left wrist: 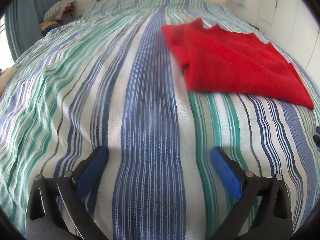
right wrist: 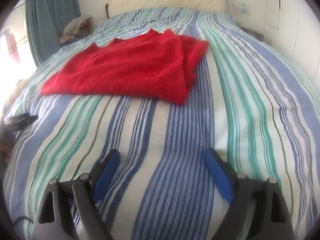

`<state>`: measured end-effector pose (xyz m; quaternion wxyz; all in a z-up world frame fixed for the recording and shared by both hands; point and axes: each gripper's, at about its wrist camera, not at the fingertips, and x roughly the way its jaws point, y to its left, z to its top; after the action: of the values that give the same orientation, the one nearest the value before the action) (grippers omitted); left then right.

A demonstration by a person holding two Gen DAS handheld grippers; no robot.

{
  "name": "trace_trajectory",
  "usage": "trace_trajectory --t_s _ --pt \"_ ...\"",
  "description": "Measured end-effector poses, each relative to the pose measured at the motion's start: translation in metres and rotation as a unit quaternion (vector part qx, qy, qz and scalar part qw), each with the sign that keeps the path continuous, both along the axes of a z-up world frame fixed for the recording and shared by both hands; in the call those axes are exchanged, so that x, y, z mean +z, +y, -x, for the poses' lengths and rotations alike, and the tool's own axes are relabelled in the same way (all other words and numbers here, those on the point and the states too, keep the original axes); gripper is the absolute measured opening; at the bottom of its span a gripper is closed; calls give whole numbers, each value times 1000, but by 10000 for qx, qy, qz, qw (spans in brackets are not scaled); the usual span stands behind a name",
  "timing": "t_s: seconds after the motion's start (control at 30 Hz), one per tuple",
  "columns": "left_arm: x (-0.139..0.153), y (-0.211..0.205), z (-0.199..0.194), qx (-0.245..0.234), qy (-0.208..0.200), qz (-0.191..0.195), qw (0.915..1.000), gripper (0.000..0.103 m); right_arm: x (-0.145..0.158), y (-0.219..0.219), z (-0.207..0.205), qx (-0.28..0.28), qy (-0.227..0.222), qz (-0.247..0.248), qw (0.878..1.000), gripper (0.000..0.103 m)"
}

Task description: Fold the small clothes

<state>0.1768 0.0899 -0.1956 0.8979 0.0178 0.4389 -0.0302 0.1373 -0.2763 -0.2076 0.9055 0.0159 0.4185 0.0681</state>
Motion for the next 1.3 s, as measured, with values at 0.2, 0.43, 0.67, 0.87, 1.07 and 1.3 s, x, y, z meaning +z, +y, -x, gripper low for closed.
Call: trace_trajectory --t_s 0.2,0.43,0.67,0.87,1.07,1.3 --pt "20 7 -13 -305 653 255 9971 100 4 4 -4 195 225 -3 9996 96" --pt "50 13 22 -379 308 1426 9886 101 63 -27 -41 181 256 -784 9964 96" --pt "23 -1 35 -499 207 924 9943 101 63 -81 -131 -765 544 -2024 9748 95" --pt "25 -3 33 -630 237 746 9949 101 15 -71 -182 -911 1176 -2640 9530 54" --pt "43 32 25 -31 -125 995 9950 101 63 -31 -189 -692 1055 -1966 9723 9" --pt "56 58 16 345 -415 987 9937 101 153 102 -225 365 906 -1996 9750 9"
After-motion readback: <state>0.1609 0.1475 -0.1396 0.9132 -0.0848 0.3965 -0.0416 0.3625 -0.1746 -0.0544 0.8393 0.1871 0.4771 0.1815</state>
